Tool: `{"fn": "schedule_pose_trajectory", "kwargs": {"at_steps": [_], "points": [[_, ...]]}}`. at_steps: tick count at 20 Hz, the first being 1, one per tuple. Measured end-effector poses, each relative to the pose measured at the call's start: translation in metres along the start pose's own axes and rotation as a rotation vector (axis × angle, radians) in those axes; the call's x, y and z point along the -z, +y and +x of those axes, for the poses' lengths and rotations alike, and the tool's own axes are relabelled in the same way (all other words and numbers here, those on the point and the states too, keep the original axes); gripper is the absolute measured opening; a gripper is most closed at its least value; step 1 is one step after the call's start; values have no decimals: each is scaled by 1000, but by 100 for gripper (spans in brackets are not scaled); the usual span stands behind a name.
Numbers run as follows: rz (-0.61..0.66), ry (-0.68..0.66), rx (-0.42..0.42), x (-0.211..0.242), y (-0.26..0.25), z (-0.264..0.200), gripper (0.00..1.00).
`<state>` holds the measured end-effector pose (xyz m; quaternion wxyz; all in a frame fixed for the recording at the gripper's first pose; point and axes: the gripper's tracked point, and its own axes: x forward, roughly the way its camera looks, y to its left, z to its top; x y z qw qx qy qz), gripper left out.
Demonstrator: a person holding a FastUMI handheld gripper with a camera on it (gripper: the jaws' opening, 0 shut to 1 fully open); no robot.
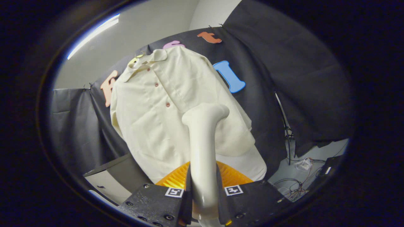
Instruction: Iron the clothes twice with a garment steamer, once on the left side and once on the right side.
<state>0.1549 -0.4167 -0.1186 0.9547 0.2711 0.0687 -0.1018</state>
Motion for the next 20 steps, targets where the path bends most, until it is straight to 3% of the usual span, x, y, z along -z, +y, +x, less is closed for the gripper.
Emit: {"fn": "schedule_pose_trajectory", "kwargs": {"at_steps": [8,12,20], "points": [[-123,-32,-82,3,169,-60,32],[-245,-27,-122,15,244,-79,32],[-392,-36,-207,59,338,-170,32]]}}
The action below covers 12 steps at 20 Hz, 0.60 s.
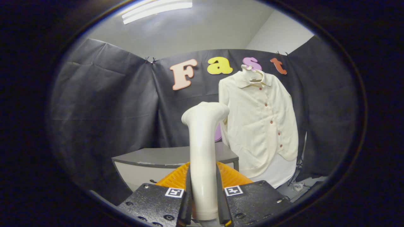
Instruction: Iron the clothes twice with a garment steamer, once on the left side and once on the right side.
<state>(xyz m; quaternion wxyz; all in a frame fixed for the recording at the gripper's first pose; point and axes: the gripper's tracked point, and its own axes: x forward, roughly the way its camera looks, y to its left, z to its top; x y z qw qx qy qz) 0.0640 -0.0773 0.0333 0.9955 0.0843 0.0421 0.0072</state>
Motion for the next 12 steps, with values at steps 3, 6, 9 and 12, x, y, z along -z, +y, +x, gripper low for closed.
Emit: {"fn": "schedule_pose_trajectory", "kwargs": {"at_steps": [3,6,9,12], "points": [[-29,8,-11,11,21,-38,32],[-89,-8,6,17,30,-72,32],[-106,-44,15,18,37,-93,32],[-97,-54,3,17,41,-96,32]]}}
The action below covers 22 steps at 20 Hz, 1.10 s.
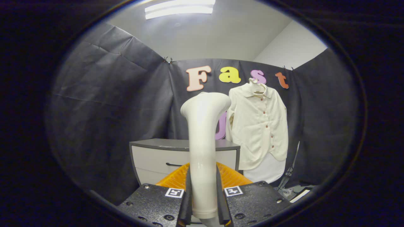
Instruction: Iron the clothes twice with a garment steamer, once on the left side and once on the right side.
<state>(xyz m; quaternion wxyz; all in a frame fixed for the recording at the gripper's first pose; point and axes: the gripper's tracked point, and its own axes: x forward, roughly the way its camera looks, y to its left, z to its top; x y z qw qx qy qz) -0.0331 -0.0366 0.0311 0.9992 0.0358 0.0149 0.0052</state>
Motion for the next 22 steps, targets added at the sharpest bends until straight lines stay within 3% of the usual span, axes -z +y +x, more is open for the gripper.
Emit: {"fn": "schedule_pose_trajectory", "kwargs": {"at_steps": [22], "points": [[-3,30,-7,4,3,-3,32]]}}
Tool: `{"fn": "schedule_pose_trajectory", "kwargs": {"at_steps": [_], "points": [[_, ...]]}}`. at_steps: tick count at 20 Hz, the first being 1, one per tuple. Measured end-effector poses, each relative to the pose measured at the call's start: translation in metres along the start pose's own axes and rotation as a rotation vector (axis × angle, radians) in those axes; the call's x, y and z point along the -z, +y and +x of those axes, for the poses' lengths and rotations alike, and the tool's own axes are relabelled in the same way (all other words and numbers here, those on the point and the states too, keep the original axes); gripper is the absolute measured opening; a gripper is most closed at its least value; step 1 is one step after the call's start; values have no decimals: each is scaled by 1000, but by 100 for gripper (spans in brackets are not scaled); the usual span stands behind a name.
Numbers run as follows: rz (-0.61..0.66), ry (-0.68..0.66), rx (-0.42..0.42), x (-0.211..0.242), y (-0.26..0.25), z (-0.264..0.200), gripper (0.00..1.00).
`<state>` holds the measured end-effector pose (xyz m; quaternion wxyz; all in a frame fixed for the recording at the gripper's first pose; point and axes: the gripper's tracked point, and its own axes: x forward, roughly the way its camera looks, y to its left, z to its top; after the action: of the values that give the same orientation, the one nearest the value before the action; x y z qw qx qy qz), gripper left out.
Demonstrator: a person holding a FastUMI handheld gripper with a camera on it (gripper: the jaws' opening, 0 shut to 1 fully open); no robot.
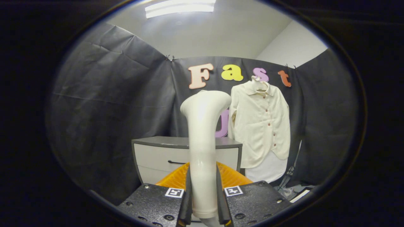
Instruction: Iron the clothes twice with a garment steamer, once on the left side and once on the right side.
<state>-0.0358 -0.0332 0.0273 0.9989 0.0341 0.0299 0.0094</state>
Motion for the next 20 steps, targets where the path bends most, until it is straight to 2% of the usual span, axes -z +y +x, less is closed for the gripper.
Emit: {"fn": "schedule_pose_trajectory", "kwargs": {"at_steps": [20], "points": [[12,7,-6,-2,4,3,32]]}}
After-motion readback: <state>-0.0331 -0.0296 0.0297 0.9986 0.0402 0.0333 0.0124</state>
